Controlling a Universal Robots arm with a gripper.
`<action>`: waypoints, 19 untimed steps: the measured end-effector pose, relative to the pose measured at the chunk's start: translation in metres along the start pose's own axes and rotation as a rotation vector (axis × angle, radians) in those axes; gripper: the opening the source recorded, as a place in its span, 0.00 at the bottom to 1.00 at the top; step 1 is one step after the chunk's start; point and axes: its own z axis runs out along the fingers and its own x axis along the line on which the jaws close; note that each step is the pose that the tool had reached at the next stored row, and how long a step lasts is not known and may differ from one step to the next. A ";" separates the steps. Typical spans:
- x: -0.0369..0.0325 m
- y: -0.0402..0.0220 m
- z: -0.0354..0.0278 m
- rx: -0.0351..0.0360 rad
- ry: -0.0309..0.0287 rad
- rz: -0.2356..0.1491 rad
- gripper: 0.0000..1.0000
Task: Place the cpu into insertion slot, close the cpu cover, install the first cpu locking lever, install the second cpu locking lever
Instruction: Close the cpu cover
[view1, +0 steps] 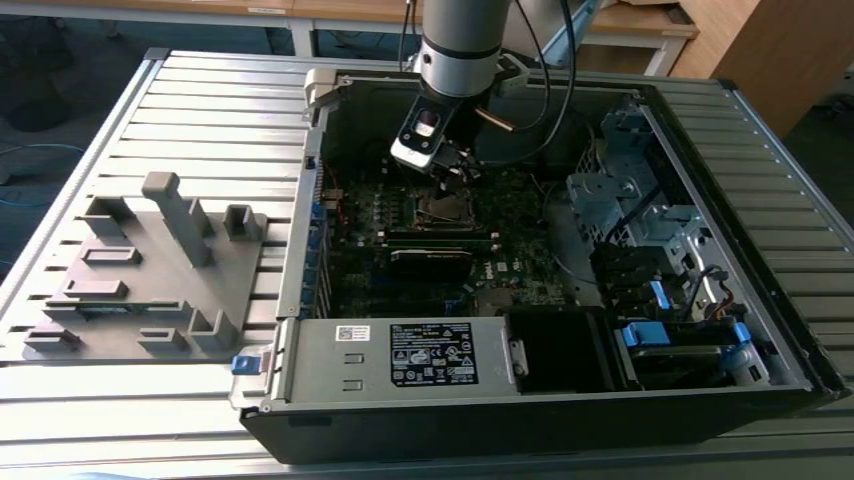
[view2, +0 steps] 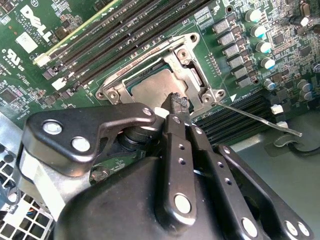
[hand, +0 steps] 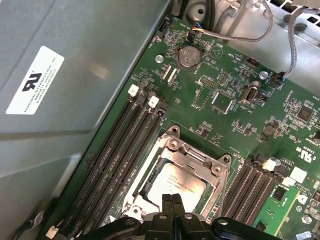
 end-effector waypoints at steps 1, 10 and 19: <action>0.0000 0.0000 0.0000 0.0000 0.0001 0.000 0.11; 0.0000 0.0000 0.0000 -0.0001 0.0009 -0.012 0.11; 0.0000 0.0000 0.0000 0.0000 0.0012 -0.018 0.11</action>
